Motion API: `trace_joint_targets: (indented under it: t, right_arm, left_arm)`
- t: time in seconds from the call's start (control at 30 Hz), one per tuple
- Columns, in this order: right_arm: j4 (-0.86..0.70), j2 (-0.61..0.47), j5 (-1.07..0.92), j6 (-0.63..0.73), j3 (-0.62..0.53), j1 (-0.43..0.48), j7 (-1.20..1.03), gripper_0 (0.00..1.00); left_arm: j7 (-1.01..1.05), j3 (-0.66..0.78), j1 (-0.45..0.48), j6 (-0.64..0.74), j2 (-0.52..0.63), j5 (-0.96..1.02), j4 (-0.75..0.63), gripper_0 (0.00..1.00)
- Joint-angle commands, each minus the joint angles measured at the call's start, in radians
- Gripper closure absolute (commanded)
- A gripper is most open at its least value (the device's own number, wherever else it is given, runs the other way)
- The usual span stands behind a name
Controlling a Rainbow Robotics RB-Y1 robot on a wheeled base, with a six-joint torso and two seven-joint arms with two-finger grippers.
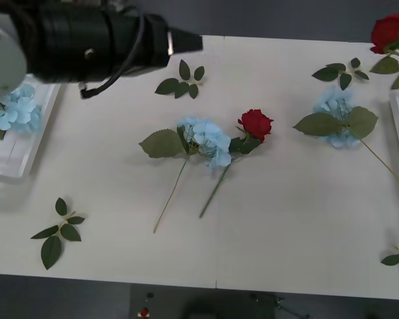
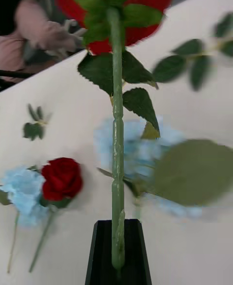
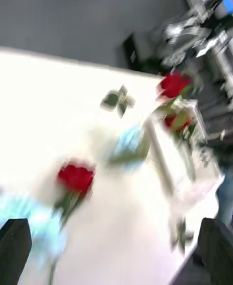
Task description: Put the red flowers into the right box and the blue flowers into the left box
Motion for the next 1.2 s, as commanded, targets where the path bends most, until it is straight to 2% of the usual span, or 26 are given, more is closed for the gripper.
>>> trace_joint_targets:
  t: [0.03, 0.17, 0.27, 0.4, 0.6, 0.67, 0.83, 0.9, 0.97, 1.0, 1.03, 1.07, 1.1, 1.13, 1.2]
  right_arm:
    - [0.169, -0.107, 0.002, 0.030, -0.019, 0.001, 0.001, 1.00]
    - [0.306, -0.141, 0.057, 0.032, -0.025, -0.001, 0.012, 1.00]
    - [0.375, -0.139, 0.069, -0.008, -0.030, 0.001, 0.019, 1.00]
    - [0.413, -0.115, 0.115, -0.085, -0.025, 0.001, 0.033, 1.00]
    - [0.413, -0.053, 0.209, -0.217, -0.019, 0.004, 0.041, 1.00]
    - [0.413, -0.041, 0.229, -0.251, -0.013, 0.004, 0.046, 0.90]
    - [0.412, -0.037, 0.262, -0.323, 0.054, 0.004, 0.058, 0.43]
    - [0.412, -0.037, 0.262, -0.324, 0.077, 0.004, 0.061, 0.35]
    - [0.404, -0.037, 0.264, -0.314, 0.088, 0.004, 0.062, 0.32]
    - [0.400, -0.037, 0.262, -0.297, 0.091, 0.004, 0.059, 0.32]
    - [0.386, -0.038, 0.262, -0.266, 0.091, 0.004, 0.049, 0.32]
    - [0.370, -0.040, 0.262, -0.238, 0.091, 0.002, 0.022, 0.32]
    - [0.361, -0.043, 0.262, -0.219, 0.093, 0.002, -0.001, 0.32]
    - [0.326, -0.053, 0.264, -0.160, 0.091, -0.001, -0.086, 0.32]
    - [0.266, -0.073, 0.267, -0.085, 0.091, -0.001, -0.235, 0.32]
  left_arm:
    - [-0.009, 0.005, 0.120, 0.126, 0.055, 0.029, -0.066, 0.00]
    - [-0.073, -0.073, 0.200, 0.161, 0.099, -0.056, -0.043, 0.00]
    - [-0.125, -0.160, 0.197, 0.117, 0.102, -0.109, 0.039, 0.00]
    - [-0.145, -0.283, 0.132, 0.029, 0.029, -0.200, 0.181, 0.00]
    - [-0.162, -0.427, -0.042, 0.028, -0.131, -0.322, 0.423, 0.00]
    - [-0.164, -0.455, -0.082, 0.028, -0.177, -0.350, 0.486, 0.00]
    - [-0.178, -0.549, -0.191, 0.028, -0.292, -0.427, 0.638, 0.00]
    - [-0.179, -0.602, -0.227, 0.025, -0.324, -0.476, 0.681, 0.00]
    - [-0.179, -0.648, -0.250, 0.022, -0.344, -0.530, 0.708, 0.02]
    - [-0.179, -0.665, -0.256, 0.017, -0.353, -0.549, 0.721, 0.18]
    - [-0.179, -0.687, -0.263, 0.002, -0.361, -0.563, 0.739, 0.49]
    - [-0.178, -0.699, -0.266, -0.015, -0.366, -0.563, 0.754, 0.69]
    - [-0.179, -0.707, -0.268, -0.027, -0.366, -0.562, 0.763, 0.82]
    - [-0.179, -0.722, -0.268, -0.058, -0.366, -0.560, 0.785, 1.00]
    - [-0.179, -0.736, -0.268, -0.092, -0.366, -0.560, 0.802, 1.00]
